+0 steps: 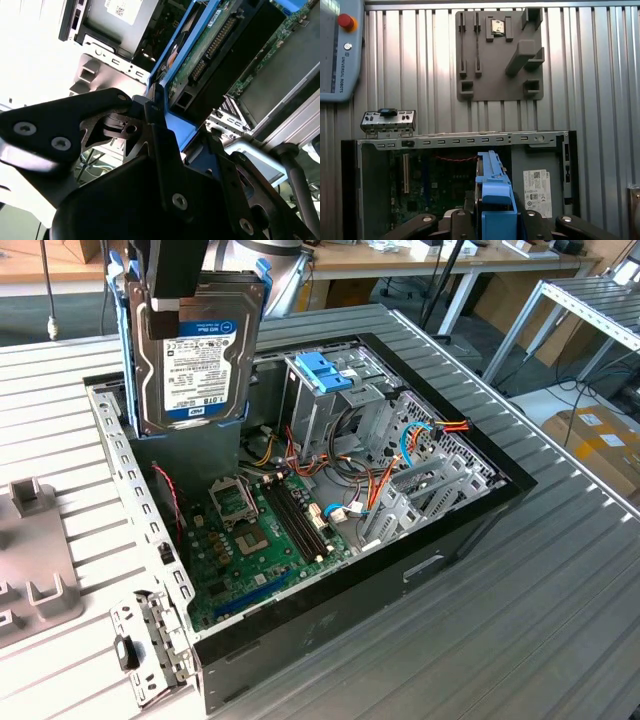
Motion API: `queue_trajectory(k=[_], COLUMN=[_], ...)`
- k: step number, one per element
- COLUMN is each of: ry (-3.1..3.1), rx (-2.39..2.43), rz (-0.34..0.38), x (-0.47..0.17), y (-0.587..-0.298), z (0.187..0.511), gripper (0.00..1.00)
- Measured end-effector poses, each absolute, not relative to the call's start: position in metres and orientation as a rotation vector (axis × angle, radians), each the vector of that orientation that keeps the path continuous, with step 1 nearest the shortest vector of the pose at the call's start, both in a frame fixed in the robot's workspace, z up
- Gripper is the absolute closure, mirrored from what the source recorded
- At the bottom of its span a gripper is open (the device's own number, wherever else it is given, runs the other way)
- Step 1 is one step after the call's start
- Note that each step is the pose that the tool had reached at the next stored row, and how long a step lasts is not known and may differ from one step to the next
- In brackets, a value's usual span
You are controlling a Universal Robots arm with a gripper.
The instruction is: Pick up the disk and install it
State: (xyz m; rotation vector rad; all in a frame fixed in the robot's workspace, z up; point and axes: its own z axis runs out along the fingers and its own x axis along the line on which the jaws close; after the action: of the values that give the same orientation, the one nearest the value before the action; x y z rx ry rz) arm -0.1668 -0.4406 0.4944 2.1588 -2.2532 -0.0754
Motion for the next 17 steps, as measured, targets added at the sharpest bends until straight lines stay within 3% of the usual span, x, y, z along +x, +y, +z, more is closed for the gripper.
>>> queue_trajectory(k=[17], ry=[-2.253], rx=[2.159], rz=[-0.075], x=[-0.156], y=[-0.448], z=[0.494], gripper=[0.63])
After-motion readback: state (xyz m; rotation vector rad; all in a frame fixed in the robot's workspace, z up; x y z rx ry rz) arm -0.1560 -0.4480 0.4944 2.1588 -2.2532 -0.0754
